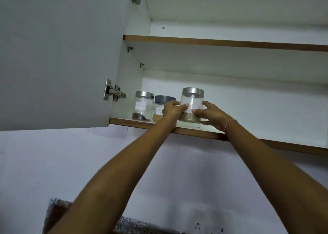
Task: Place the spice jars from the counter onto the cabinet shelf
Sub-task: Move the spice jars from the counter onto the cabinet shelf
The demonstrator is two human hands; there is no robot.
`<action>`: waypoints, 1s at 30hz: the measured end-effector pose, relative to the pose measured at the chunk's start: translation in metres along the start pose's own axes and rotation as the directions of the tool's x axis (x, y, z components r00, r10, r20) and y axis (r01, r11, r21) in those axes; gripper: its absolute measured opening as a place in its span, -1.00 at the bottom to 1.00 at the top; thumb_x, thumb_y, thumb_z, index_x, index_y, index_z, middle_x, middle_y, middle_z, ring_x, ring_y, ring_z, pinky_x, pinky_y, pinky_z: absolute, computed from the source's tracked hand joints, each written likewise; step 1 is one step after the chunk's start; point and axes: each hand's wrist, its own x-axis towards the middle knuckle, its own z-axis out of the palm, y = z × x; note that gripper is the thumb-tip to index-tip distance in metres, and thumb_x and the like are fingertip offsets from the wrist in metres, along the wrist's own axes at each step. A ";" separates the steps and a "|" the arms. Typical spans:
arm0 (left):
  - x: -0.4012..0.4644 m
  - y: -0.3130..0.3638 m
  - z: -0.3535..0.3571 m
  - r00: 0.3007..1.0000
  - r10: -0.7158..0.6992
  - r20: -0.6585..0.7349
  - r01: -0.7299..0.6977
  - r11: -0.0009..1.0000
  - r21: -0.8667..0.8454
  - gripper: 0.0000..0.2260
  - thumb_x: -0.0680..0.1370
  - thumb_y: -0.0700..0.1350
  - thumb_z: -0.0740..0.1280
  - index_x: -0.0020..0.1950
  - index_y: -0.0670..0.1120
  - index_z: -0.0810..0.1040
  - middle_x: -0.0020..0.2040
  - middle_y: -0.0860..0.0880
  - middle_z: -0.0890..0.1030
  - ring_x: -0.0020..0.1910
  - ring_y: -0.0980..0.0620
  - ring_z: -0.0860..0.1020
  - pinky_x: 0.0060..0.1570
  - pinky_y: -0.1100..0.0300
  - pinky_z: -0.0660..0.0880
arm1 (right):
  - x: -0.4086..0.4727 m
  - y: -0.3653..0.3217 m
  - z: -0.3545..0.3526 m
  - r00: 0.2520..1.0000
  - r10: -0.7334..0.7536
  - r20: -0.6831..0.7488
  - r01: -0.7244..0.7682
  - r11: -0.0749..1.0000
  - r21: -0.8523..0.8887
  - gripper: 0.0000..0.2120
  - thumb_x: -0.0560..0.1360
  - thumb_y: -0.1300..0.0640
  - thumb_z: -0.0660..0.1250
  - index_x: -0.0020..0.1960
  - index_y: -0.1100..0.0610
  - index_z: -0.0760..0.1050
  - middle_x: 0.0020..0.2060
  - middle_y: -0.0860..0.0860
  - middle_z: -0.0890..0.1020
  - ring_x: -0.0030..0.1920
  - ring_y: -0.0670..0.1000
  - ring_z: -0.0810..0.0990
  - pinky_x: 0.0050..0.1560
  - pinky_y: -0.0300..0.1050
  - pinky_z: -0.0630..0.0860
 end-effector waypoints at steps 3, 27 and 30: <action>0.015 -0.002 -0.007 0.994 -0.097 0.042 0.096 0.995 0.014 -0.84 0.57 -0.33 0.17 -0.03 -0.19 0.54 -0.13 -0.13 0.56 -0.22 -0.01 0.51 -0.22 0.17 0.50 | 0.017 0.011 0.007 0.998 0.067 -0.009 -0.067 0.997 -0.046 -0.53 0.50 0.24 0.31 0.37 0.14 0.27 0.25 0.16 0.49 0.25 0.17 0.47 0.20 0.12 0.43; 0.011 -0.015 -0.005 0.919 0.388 -0.067 -0.278 0.759 0.589 -0.70 0.55 -0.31 0.10 0.19 -0.25 0.53 0.17 -0.21 0.57 0.14 -0.15 0.53 0.05 0.09 0.47 | 0.028 0.015 0.022 0.973 -0.017 -0.232 -0.071 0.928 -0.365 -0.56 0.51 0.35 0.08 0.39 0.29 0.20 0.35 0.24 0.35 0.25 0.18 0.42 0.19 -0.01 0.41; -0.011 -0.021 -0.004 0.858 0.512 -0.038 -0.384 0.690 0.614 -0.66 0.56 -0.31 0.08 0.30 -0.21 0.46 0.25 -0.17 0.49 0.21 -0.11 0.47 0.14 0.08 0.43 | 0.005 0.014 0.019 0.927 -0.109 -0.358 -0.051 0.912 -0.408 -0.54 0.52 0.31 0.09 0.41 0.25 0.22 0.32 0.22 0.41 0.29 0.19 0.41 0.17 -0.12 0.38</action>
